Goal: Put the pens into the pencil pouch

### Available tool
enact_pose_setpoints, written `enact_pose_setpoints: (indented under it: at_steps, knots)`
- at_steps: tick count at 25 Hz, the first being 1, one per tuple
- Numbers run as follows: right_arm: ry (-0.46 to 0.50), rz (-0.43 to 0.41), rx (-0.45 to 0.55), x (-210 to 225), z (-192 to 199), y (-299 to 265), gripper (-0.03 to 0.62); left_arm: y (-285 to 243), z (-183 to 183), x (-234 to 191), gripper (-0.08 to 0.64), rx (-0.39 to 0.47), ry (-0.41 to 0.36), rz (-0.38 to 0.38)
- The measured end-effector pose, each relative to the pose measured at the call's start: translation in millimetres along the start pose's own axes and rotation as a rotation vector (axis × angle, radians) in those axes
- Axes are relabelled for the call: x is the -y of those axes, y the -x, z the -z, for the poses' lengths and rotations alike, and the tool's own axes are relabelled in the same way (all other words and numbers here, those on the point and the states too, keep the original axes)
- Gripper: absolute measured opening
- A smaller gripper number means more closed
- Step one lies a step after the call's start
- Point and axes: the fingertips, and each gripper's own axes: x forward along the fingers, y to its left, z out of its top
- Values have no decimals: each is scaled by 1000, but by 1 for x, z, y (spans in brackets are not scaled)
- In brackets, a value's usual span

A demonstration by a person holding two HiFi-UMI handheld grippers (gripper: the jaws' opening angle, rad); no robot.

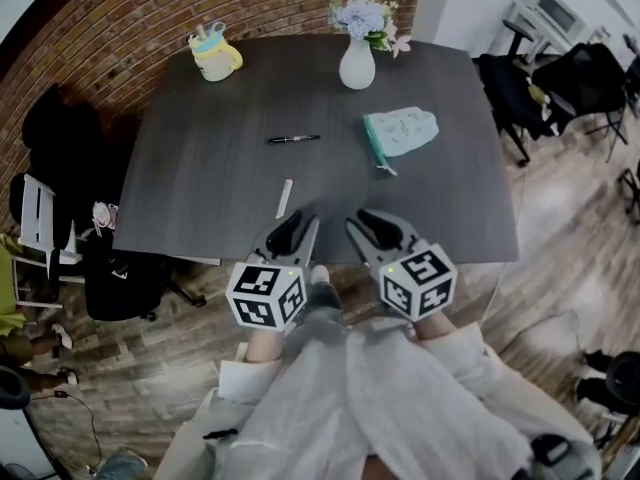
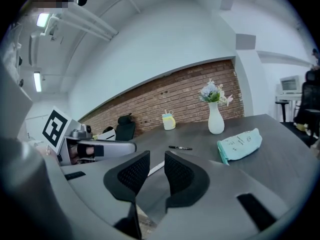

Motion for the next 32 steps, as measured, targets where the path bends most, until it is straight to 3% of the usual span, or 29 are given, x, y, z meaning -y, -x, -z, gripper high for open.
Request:
enact_pose_setpoints:
  at_steps: [13, 21, 32]
  knots:
    - [-35, 101, 28, 43, -48, -87, 87, -65, -55, -73, 92, -17, -42, 91]
    - [-70, 193, 28, 67, -50, -106, 87, -102, -60, -89, 92, -53, -65, 181]
    - [-84, 262, -23, 87, -41, -98, 87, -122, -43, -80, 92, -95, -15, 253]
